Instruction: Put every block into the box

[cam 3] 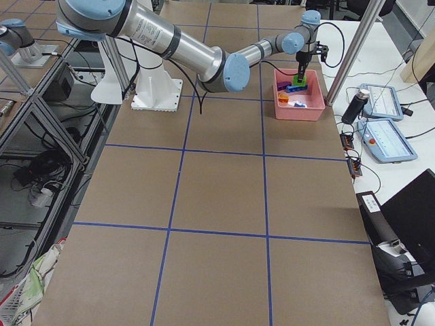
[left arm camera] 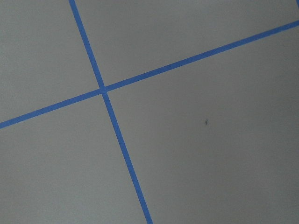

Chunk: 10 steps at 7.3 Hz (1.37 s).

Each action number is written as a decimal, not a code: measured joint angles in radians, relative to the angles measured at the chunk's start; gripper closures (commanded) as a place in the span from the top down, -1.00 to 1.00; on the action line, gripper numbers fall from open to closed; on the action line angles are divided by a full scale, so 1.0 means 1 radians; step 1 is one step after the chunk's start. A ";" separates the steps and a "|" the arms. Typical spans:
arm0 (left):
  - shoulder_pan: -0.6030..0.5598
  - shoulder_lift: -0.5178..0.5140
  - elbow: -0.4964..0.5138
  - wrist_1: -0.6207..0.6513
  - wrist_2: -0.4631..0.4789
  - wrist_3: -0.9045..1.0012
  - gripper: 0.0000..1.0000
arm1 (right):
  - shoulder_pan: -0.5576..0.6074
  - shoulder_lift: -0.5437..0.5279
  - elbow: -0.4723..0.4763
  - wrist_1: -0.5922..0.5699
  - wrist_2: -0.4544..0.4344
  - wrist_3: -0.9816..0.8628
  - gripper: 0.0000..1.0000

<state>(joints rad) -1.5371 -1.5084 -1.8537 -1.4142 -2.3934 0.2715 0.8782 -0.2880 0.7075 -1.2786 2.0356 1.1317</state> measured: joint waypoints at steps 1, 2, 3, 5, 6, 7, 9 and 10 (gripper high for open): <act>0.000 0.000 0.026 -0.028 -0.001 0.000 1.00 | -0.032 0.009 -0.053 0.058 -0.054 0.017 0.99; 0.000 -0.001 0.060 -0.067 -0.001 0.000 1.00 | -0.053 0.012 -0.077 0.082 -0.087 0.027 1.00; 0.000 -0.001 0.093 -0.108 -0.001 -0.001 1.00 | -0.063 0.013 -0.086 0.088 -0.106 0.032 1.00; 0.000 -0.001 0.124 -0.147 -0.002 -0.005 1.00 | -0.066 0.014 -0.085 0.088 -0.108 0.029 1.00; 0.000 0.000 0.126 -0.151 -0.006 -0.006 1.00 | -0.056 0.013 -0.067 0.074 -0.084 0.020 1.00; -0.001 0.001 0.128 -0.150 -0.011 -0.006 1.00 | -0.031 0.008 -0.008 0.005 -0.034 -0.009 1.00; -0.003 0.007 0.133 -0.150 -0.002 -0.010 1.00 | 0.025 -0.039 0.212 -0.265 0.039 -0.142 1.00; -0.004 0.011 0.136 -0.149 0.009 -0.019 1.00 | 0.059 -0.088 0.320 -0.369 0.066 -0.216 1.00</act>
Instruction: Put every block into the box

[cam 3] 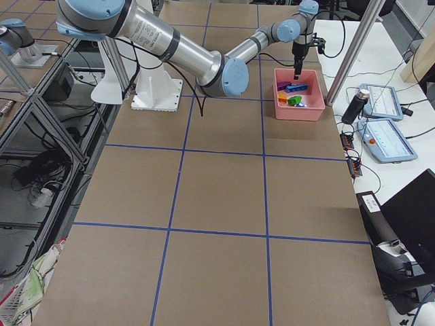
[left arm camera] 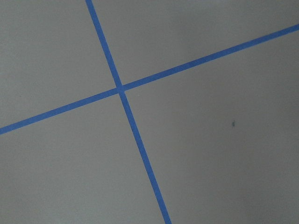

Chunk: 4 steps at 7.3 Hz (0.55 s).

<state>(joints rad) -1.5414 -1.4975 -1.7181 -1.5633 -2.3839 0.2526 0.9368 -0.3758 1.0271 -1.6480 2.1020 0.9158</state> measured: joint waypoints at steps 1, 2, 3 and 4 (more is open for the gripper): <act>-0.005 -0.001 0.001 0.011 0.010 -0.014 1.00 | 0.043 -0.064 0.093 -0.065 0.031 -0.083 1.00; -0.014 0.001 0.003 0.042 0.020 -0.021 1.00 | 0.093 -0.126 0.156 -0.100 0.062 -0.173 1.00; -0.022 0.007 0.001 0.085 0.026 -0.022 1.00 | 0.147 -0.189 0.202 -0.123 0.085 -0.261 1.00; -0.031 0.016 -0.006 0.119 0.026 -0.019 1.00 | 0.199 -0.255 0.244 -0.136 0.105 -0.338 1.00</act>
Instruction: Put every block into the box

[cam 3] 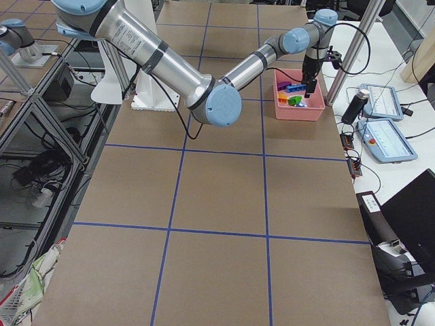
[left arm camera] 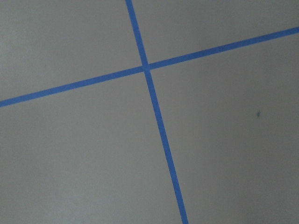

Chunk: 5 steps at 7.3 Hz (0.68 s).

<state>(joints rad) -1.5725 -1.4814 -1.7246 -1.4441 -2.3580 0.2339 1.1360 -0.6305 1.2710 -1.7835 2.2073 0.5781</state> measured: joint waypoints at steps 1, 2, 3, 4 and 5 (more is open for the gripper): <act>-0.011 0.007 -0.014 0.014 -0.004 0.003 1.00 | 0.058 -0.080 0.046 -0.005 0.030 -0.076 1.00; -0.016 0.006 -0.029 0.018 -0.006 0.004 1.00 | 0.112 -0.174 0.098 -0.006 0.052 -0.160 1.00; -0.018 0.004 -0.047 0.018 -0.008 0.005 1.00 | 0.161 -0.279 0.152 -0.005 0.062 -0.255 1.00; -0.018 0.001 -0.066 0.017 -0.009 0.005 1.00 | 0.203 -0.379 0.198 -0.002 0.063 -0.337 1.00; -0.017 0.000 -0.088 0.015 -0.010 0.005 1.00 | 0.244 -0.486 0.248 0.002 0.060 -0.403 1.00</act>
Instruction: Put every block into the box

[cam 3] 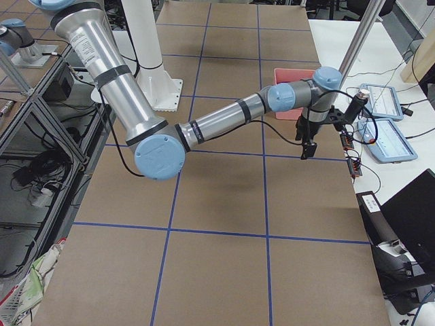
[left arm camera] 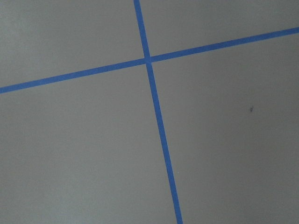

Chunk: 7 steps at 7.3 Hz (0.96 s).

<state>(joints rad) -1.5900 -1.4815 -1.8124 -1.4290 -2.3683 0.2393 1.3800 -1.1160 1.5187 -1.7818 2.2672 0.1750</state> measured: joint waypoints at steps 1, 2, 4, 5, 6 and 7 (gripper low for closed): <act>0.000 0.000 -0.021 -0.001 -0.001 0.000 1.00 | 0.028 -0.105 0.053 0.004 -0.004 -0.051 1.00; 0.001 0.001 -0.039 -0.002 -0.001 0.000 1.00 | 0.043 -0.216 0.107 0.026 -0.006 -0.097 1.00; 0.001 0.003 -0.055 -0.002 -0.001 -0.003 1.00 | 0.066 -0.423 0.173 0.167 -0.005 -0.146 1.00; 0.001 0.004 -0.056 -0.005 -0.001 -0.003 1.00 | 0.071 -0.479 0.185 0.231 -0.005 -0.147 1.00; 0.001 0.004 -0.055 -0.012 -0.001 -0.003 1.00 | 0.073 -0.503 0.190 0.260 -0.004 -0.146 1.00; 0.001 0.005 -0.054 -0.019 -0.001 -0.004 1.00 | 0.073 -0.512 0.192 0.272 -0.003 -0.145 1.00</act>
<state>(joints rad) -1.5892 -1.4769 -1.8665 -1.4477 -2.3690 0.2353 1.4534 -1.6284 1.7108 -1.5094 2.2639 0.0302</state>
